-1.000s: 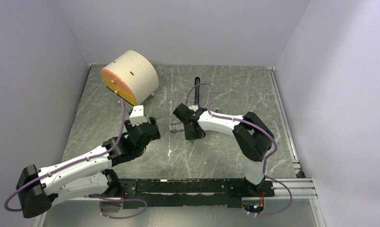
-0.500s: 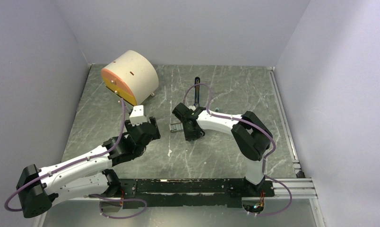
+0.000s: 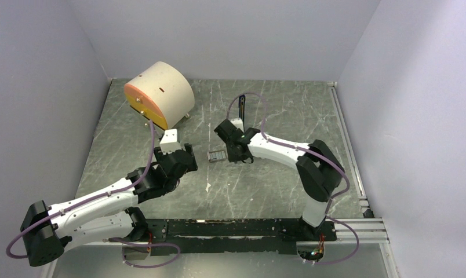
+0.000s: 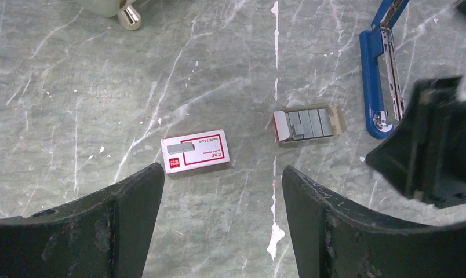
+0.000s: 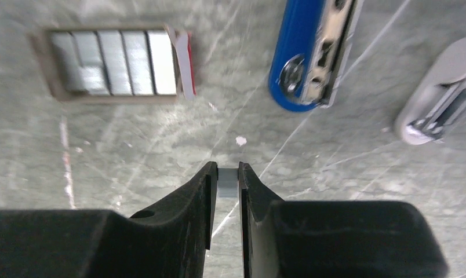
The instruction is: Load the staples into the stapler
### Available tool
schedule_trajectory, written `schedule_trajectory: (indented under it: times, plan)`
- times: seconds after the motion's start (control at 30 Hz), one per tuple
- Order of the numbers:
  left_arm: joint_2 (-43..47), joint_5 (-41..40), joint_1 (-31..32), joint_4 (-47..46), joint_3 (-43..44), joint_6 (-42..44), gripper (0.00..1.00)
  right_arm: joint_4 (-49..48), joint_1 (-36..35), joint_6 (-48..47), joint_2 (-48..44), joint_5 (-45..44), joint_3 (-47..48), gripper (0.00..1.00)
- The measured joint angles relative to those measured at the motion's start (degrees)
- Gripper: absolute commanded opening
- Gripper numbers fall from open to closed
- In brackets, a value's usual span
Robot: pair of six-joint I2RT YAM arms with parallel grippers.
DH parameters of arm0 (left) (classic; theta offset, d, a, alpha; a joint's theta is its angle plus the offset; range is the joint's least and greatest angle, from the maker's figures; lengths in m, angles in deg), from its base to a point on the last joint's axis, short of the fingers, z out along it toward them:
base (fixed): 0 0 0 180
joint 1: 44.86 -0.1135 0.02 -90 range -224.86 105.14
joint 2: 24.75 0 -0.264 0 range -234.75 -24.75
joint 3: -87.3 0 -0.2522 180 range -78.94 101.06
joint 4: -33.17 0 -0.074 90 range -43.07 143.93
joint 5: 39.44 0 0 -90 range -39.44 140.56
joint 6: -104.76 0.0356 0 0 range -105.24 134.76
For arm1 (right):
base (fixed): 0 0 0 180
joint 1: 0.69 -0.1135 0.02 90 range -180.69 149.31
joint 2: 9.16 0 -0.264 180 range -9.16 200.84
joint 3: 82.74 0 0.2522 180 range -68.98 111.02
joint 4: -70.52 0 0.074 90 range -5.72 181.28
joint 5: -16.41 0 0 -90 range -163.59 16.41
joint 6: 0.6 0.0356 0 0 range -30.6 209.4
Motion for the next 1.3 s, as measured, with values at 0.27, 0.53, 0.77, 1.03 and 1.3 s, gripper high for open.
schedule_trajectory:
  times: [0.27,0.53,0.77,1.03,1.3]
  plan:
    - [-0.24,2.64,-0.09,-0.11,0.11,-0.55,0.79,-6.97,6.10,-1.81,-7.21,-4.31,0.35,0.23]
    - [-2.49,7.23,-1.20,-2.40,1.51,-2.19,0.79,-12.85,12.63,-4.09,-6.49,-4.04,0.33,0.23]
    - [-5.44,12.24,-2.05,-5.46,1.70,-4.61,0.77,-15.89,13.88,-5.27,-3.08,-2.36,0.33,0.23]
    - [-8.07,15.96,-2.21,-7.30,1.70,-6.60,0.77,-17.59,13.90,-5.31,0.37,-1.14,0.39,0.23]
    - [-8.09,16.79,-2.25,-7.69,1.70,-7.06,0.77,-18.05,13.94,-5.33,2.21,-0.79,1.16,0.23]
